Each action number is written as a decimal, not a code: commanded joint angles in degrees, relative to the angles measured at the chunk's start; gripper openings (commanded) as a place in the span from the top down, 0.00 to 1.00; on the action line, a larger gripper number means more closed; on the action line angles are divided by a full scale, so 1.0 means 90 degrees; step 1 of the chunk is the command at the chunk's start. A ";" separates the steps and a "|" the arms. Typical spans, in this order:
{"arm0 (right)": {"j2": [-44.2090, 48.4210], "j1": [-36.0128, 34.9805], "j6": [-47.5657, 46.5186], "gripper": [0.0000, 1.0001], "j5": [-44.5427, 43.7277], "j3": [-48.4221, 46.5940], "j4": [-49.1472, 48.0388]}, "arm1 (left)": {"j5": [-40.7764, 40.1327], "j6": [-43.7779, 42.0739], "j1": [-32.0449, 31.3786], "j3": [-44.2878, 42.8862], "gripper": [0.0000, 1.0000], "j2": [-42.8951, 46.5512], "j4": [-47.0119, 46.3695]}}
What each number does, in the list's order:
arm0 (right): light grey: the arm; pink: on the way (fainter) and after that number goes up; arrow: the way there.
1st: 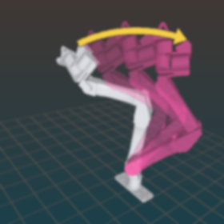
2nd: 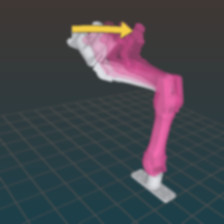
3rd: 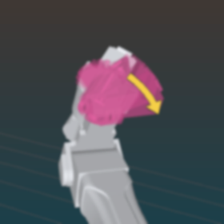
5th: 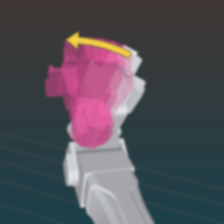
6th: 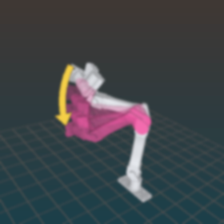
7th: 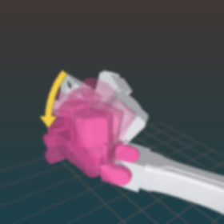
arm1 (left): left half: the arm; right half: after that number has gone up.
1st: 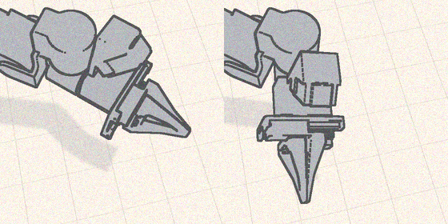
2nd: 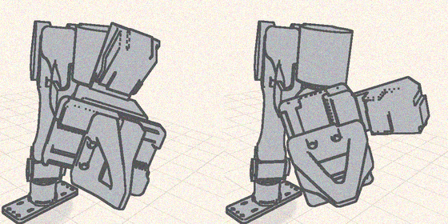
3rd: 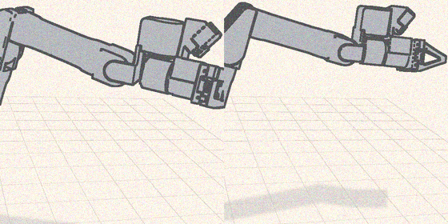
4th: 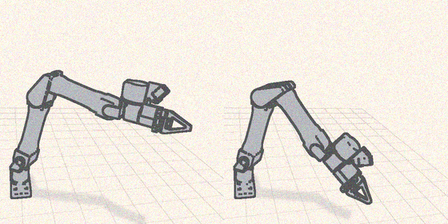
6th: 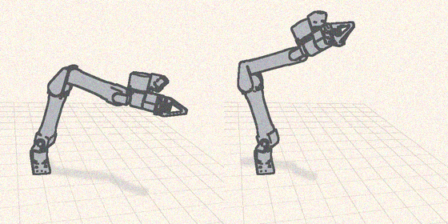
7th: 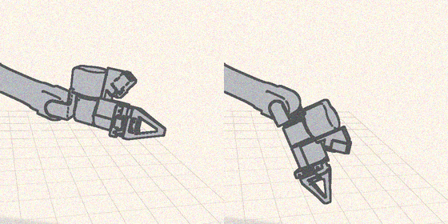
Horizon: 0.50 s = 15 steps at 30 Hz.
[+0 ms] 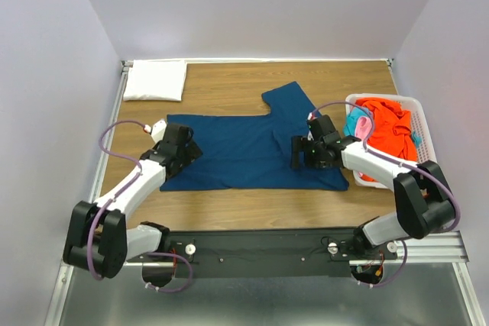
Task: Fold and stack the t-shirts
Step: Fold the tshirt
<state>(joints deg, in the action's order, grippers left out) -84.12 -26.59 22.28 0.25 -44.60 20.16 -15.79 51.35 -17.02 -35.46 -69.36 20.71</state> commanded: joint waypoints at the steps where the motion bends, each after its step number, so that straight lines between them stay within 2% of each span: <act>1: 0.0391 -0.0044 0.0112 0.00 0.0479 -0.0600 0.0201 | -0.0871 0.0144 -0.0023 -0.0756 0.02 0.0470 0.0853; 6: 0.0538 -0.0044 0.0376 0.00 -0.0240 -0.1449 0.0191 | -0.1525 -0.0295 0.0220 -0.1488 0.02 0.0374 0.0366; 10: 0.0401 -0.0044 0.0327 0.00 -0.0857 -0.1675 0.0172 | -0.1089 -0.0803 0.0913 -0.2249 0.02 -0.0611 -0.0123; 15: 0.0294 -0.0034 0.0259 0.00 -0.1248 -0.1724 0.0162 | -0.0941 -0.0950 0.1509 -0.3634 0.03 -0.2554 -0.0182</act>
<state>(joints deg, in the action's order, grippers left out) -80.66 -26.68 24.45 -5.69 -59.22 20.88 -23.86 45.39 -5.67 -62.30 -85.06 20.10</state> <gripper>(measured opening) 0.998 0.976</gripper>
